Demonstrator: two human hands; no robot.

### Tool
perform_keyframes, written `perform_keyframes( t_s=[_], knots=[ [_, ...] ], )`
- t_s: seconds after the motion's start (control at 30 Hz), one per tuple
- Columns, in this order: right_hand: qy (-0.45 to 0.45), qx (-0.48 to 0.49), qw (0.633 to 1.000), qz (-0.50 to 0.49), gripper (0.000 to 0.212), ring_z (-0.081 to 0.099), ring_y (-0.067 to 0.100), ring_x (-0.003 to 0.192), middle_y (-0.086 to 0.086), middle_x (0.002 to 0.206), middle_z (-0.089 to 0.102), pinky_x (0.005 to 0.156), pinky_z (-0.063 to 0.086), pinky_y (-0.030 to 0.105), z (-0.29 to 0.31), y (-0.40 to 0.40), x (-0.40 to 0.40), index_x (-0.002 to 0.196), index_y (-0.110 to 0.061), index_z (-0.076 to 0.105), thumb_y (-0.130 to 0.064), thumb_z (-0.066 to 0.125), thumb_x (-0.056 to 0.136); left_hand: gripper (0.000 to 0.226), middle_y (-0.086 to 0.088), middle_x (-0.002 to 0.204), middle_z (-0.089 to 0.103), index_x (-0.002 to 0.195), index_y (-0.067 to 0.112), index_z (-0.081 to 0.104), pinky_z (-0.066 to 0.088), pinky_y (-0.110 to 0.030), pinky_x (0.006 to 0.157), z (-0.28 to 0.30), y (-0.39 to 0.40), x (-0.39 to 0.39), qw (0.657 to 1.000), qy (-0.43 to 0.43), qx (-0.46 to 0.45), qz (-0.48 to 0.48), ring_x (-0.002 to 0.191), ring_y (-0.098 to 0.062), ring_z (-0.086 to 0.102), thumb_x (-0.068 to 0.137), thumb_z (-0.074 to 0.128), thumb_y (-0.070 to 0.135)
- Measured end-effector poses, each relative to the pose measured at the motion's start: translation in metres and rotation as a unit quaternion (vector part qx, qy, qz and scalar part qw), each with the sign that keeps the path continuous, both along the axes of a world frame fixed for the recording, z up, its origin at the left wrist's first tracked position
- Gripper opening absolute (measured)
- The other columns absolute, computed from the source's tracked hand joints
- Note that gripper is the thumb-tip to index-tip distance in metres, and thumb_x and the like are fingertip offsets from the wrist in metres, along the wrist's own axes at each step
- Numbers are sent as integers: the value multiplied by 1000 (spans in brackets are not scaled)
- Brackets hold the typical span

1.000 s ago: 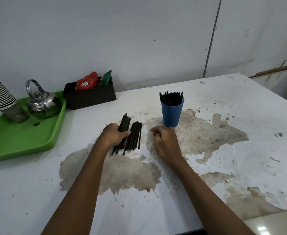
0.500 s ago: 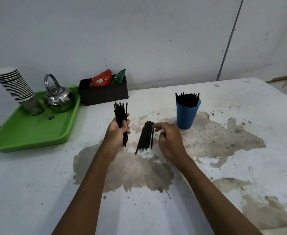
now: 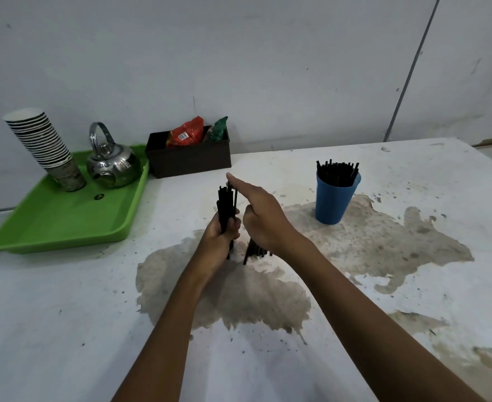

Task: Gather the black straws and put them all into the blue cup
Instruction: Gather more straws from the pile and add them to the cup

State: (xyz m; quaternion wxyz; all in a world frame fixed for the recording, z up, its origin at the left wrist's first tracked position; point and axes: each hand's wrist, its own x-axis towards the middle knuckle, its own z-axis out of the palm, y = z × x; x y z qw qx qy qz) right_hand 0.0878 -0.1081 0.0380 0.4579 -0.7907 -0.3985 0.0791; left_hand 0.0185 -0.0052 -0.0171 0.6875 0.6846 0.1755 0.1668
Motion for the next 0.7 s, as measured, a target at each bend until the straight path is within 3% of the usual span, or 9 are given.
perform_keyframes(
  t_s=[0.13, 0.33, 0.53, 0.7],
  knots=[
    [-68, -41, 997, 11, 72, 33, 21, 139, 7, 150, 41, 112, 30, 31, -1, -1, 0, 147, -21, 38, 14, 38, 84, 18, -8, 102, 60, 108, 22, 57, 47, -27, 84, 1, -2, -2, 1000, 3, 2, 8, 95, -20, 57, 104, 44, 9],
    [-115, -61, 991, 10, 67, 35, 20, 137, 6, 148, 44, 109, 31, 28, 3, -4, 4, 142, -21, 45, 13, 39, 85, 22, 7, 91, 59, 107, 29, 55, 45, -19, 79, 2, -6, -4, 1000, -3, 20, 14, 89, -13, 56, 105, 42, 12],
    [-184, -95, 977, 49, 61, 30, 20, 142, 2, 150, 43, 115, 29, 37, 4, -3, 0, 142, -16, 47, 8, 50, 86, 33, 33, 115, 51, 111, 54, 44, 41, -27, 103, 4, -12, -1, 999, -20, 27, 0, 117, -2, 50, 104, 45, 21],
    [-163, -56, 984, 42, 62, 20, 16, 147, 0, 155, 35, 118, 21, 31, -4, -15, -2, 145, -13, 40, 7, 41, 87, 21, 35, 106, 51, 112, 49, 44, 42, -25, 97, 3, -13, -1, 997, 3, 75, -4, 105, 5, 51, 104, 43, 29]
  ],
)
